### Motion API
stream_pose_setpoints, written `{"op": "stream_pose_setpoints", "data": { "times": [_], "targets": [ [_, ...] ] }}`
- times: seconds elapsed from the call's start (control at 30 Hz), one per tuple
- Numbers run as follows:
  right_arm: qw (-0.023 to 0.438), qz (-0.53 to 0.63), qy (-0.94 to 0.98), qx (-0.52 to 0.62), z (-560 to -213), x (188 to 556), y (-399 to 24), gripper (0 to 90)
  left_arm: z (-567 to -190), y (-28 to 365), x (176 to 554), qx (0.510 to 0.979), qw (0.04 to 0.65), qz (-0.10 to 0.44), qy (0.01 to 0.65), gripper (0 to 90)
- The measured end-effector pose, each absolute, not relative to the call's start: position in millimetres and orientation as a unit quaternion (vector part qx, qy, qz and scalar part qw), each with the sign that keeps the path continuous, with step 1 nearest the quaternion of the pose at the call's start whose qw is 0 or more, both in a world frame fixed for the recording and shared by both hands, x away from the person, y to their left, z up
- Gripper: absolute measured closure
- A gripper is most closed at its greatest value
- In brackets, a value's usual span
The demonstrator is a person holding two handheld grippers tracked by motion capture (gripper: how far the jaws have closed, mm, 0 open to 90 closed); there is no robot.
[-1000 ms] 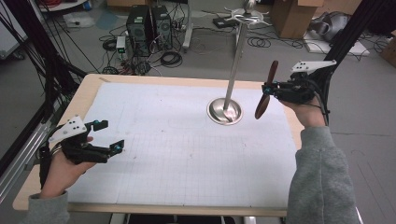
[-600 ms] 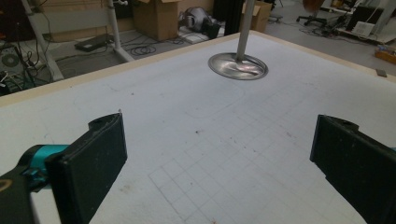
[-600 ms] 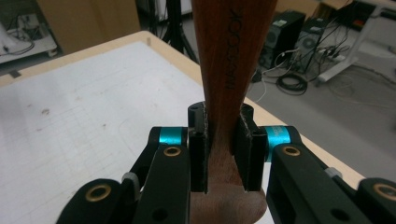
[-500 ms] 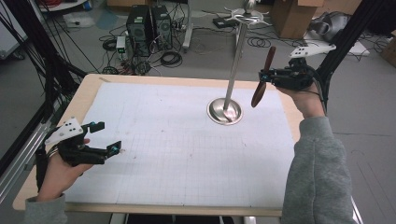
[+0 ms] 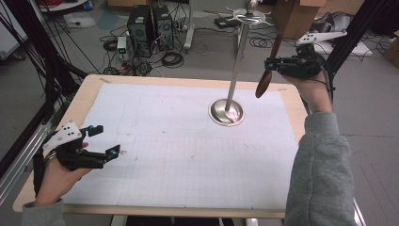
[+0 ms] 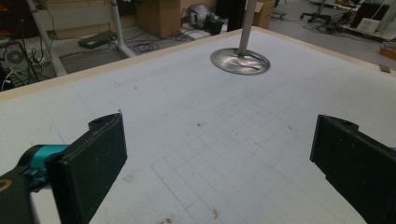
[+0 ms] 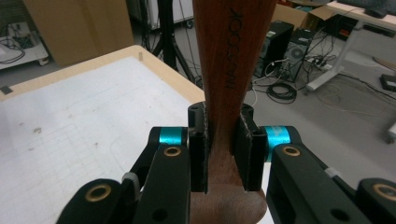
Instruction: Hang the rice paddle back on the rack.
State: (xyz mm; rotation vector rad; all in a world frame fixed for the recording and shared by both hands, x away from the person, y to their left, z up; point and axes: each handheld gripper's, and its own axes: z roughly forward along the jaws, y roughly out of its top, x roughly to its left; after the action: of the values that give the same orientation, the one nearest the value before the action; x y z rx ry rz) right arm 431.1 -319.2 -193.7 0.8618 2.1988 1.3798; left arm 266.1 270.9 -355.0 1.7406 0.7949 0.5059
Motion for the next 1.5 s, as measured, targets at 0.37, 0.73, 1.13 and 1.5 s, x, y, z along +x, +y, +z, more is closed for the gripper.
{"op": "stream_pose_setpoints", "data": {
  "times": [0.37, 0.73, 1.13, 1.5],
  "targets": [
    [0.205, 0.502, 0.783, 0.305, -188.6, 437.4, -315.4, 77.3, -355.2, 274.5, 261.1, 0.728, 0.551, 0.232, 0.336, 4.3],
    [0.209, 0.508, 0.774, 0.315, -187.1, 444.2, -308.2, 77.3, -357.4, 277.3, 259.8, 0.730, 0.548, 0.227, 0.339, 4.3],
    [0.225, 0.511, 0.766, 0.320, -181.7, 445.4, -305.5, 77.3, -355.4, 281.8, 257.5, 0.727, 0.550, 0.232, 0.340, 4.3],
    [0.224, 0.519, 0.756, 0.329, -185.3, 451.0, -306.9, 77.3, -358.2, 286.3, 257.9, 0.725, 0.547, 0.232, 0.347, 4.3]
  ]
}}
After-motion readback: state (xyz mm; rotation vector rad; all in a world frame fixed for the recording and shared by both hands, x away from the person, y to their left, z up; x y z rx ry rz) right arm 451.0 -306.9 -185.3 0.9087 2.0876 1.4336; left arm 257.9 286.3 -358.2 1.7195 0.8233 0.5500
